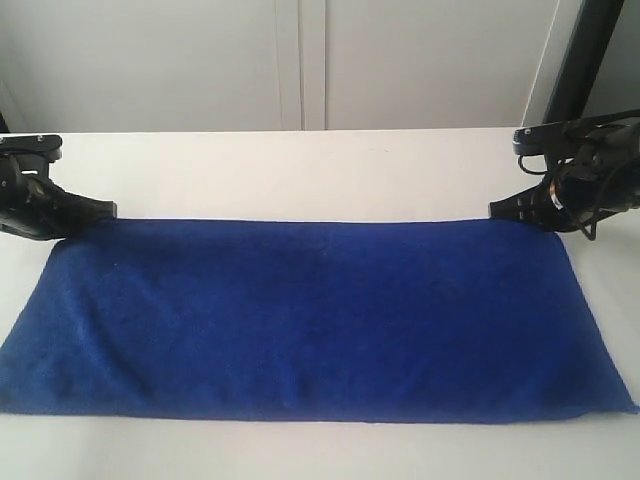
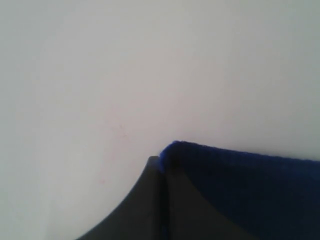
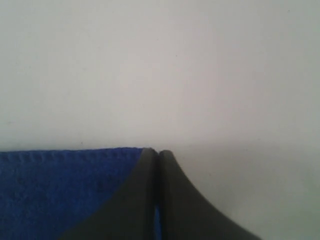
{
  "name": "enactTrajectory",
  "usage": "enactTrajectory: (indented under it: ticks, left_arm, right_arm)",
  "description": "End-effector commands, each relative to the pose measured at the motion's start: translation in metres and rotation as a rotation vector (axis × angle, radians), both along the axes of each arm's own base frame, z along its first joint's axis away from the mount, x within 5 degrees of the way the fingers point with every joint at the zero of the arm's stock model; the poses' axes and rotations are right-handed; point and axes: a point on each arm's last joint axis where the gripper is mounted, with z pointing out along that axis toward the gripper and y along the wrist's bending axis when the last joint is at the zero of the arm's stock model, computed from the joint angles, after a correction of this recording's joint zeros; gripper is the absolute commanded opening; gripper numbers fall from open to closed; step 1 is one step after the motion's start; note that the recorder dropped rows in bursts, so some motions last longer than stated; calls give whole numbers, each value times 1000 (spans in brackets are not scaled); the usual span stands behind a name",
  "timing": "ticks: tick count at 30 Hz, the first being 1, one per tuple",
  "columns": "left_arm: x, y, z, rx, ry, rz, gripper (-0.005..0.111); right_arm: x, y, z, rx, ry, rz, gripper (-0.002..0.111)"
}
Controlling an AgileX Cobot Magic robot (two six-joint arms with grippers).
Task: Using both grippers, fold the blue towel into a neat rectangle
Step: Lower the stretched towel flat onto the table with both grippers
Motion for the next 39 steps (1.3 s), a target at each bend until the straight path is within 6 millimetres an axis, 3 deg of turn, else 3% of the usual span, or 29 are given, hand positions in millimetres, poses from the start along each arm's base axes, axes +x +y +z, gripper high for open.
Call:
enactTrajectory:
  ticks: [1,7,12,16,21,39]
  left_arm:
    - [0,1,-1,0,10,8,0]
    - [0,1,-1,1,11,8,6]
    - [0,1,-1,16,11,-12,40]
    - [0,1,-1,16,11,-12,60]
    - [0,1,-1,16,11,-12,62]
    - [-7,15,-5,43,114,21,62]
  right_arm:
    - [2,-3,2,-2,-13,4,0]
    - [3,-1,3,13,-26,19,0]
    - [4,0,3,22,-35,29,10]
    - [4,0,3,22,-35,29,31]
    - [4,0,3,20,-33,26,48]
    - [0,-5,2,-8,1,-25,48]
